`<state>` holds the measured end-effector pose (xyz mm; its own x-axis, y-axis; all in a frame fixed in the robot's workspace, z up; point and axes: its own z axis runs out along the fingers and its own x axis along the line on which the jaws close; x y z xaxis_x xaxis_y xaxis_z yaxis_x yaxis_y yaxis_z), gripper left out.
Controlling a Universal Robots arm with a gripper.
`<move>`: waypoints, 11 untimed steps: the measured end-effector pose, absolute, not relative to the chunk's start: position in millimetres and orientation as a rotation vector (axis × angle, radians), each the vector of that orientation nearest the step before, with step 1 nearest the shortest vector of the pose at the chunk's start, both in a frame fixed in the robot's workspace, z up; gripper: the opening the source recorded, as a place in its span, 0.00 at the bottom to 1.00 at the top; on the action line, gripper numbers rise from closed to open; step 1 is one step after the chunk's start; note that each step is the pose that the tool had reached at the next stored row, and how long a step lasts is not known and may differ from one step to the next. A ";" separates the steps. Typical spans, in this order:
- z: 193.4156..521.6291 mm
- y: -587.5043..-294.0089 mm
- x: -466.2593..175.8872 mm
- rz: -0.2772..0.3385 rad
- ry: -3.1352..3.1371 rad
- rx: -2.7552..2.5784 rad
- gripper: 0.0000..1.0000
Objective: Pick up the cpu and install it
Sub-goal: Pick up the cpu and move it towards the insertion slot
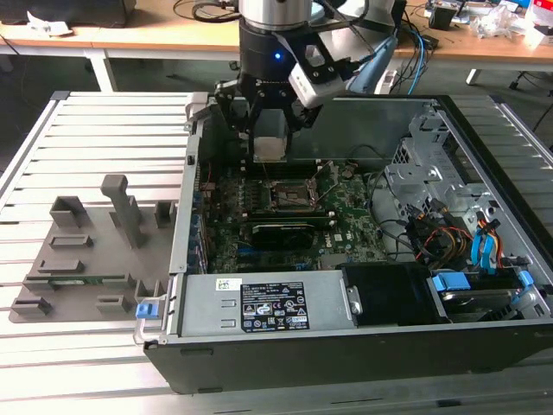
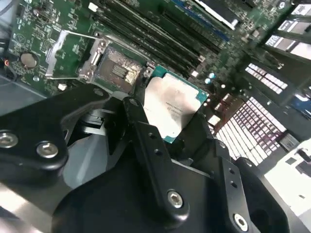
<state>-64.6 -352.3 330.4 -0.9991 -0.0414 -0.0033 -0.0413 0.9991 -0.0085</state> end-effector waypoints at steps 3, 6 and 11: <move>320.9 -345.1 -39.4 -0.023 3.139 -0.065 0.55; 319.2 -334.1 -23.6 -0.036 3.140 -0.065 0.55; 316.3 -330.6 -13.5 -0.037 3.140 -0.065 0.55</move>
